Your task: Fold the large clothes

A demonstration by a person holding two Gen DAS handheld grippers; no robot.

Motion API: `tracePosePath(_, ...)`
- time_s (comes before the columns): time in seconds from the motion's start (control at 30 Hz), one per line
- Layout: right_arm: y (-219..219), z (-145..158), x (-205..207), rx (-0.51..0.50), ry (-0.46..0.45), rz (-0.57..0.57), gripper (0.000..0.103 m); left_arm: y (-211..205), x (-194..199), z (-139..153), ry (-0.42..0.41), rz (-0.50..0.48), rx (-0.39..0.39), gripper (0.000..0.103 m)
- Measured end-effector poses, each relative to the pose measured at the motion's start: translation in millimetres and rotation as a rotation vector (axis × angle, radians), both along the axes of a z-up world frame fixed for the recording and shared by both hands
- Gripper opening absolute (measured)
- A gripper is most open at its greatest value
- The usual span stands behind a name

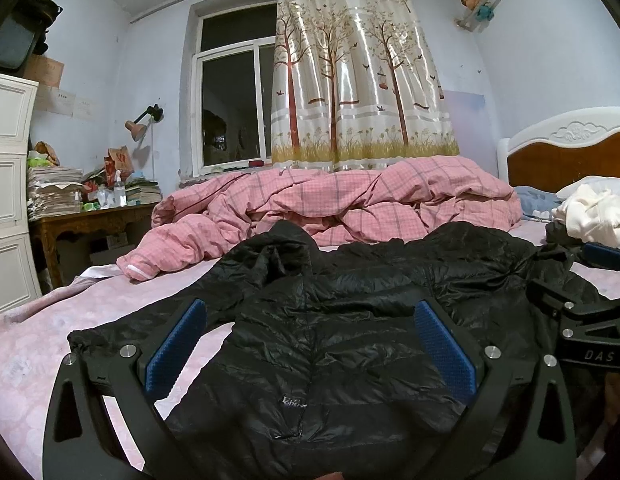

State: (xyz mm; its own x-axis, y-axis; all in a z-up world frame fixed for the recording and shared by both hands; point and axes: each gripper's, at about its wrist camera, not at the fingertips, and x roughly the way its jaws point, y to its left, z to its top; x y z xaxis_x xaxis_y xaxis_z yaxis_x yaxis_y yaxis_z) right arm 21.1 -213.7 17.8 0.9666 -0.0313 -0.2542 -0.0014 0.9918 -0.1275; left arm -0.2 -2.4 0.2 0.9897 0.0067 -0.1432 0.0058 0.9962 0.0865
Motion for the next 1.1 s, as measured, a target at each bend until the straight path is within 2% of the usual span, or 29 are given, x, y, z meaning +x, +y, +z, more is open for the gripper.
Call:
tracePosePath(0.73,2.7,4.7,-9.9,0.002,-0.037,0.016,0.102,2.4,-0.9,-0.1,0.002,0.001,-0.001,0.103)
tracePosePath(1.1,-2.3,4.1,-8.9,0.026,-0.016,0.018,0.102,7.7,-2.1,-0.3,-0.014,0.009,-0.026,0.103)
